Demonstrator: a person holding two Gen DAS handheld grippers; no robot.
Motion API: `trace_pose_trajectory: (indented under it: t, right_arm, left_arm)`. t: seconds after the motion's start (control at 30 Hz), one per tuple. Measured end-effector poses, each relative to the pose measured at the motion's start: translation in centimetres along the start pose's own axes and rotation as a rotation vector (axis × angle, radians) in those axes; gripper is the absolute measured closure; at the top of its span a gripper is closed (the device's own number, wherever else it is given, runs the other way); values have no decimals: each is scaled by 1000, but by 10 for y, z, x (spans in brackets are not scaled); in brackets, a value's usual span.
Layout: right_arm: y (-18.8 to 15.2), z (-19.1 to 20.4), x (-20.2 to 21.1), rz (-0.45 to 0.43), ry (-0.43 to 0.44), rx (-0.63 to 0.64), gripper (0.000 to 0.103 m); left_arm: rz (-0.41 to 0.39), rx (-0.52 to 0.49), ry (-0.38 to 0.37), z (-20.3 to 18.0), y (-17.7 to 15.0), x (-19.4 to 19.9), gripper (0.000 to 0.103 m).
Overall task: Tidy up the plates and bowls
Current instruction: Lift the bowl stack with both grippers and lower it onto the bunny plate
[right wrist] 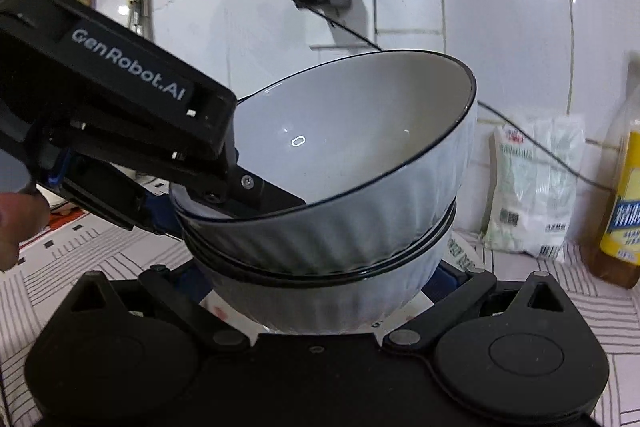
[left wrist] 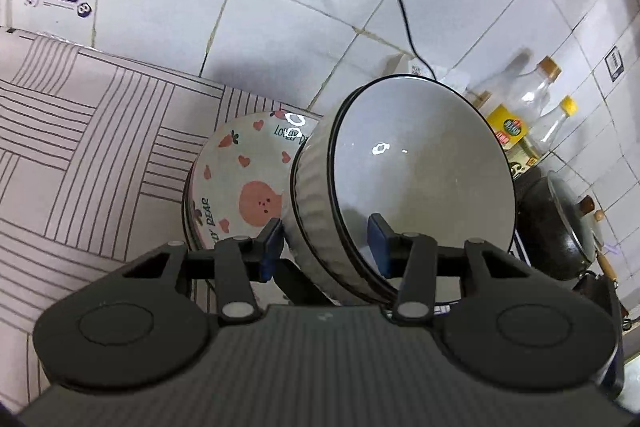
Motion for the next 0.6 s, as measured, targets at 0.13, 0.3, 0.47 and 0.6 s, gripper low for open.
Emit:
trace_pose_trajectory:
  t: [0.13,0.3,0.47,0.6]
  right_arm:
    - [-4,-3,-11,28,-13,-10,0]
    - [-7,-2,-20,61,-16,-4,0]
    - [-8,-1,-27,82,-34,5,0]
    - [-11,-3,-32,100,-40,2,0]
  left_arm:
    - [13,7,2,6,1,-8,59]
    - [27,25,4,15,3,-16,59]
    - [45,43,-8,21,6,-24,59]
    - [54,43,11,22,4,-30,58]
Point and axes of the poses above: each gripper's, at about its wrist camera, not at the fingertips, and x roughly against the way its jaws point, z to its left, y to its top, the point moved 2 cm from there along -x, roughly the way its jaws point, and after that the axes turned 14 degrees about -y, right-handed, at the moved point
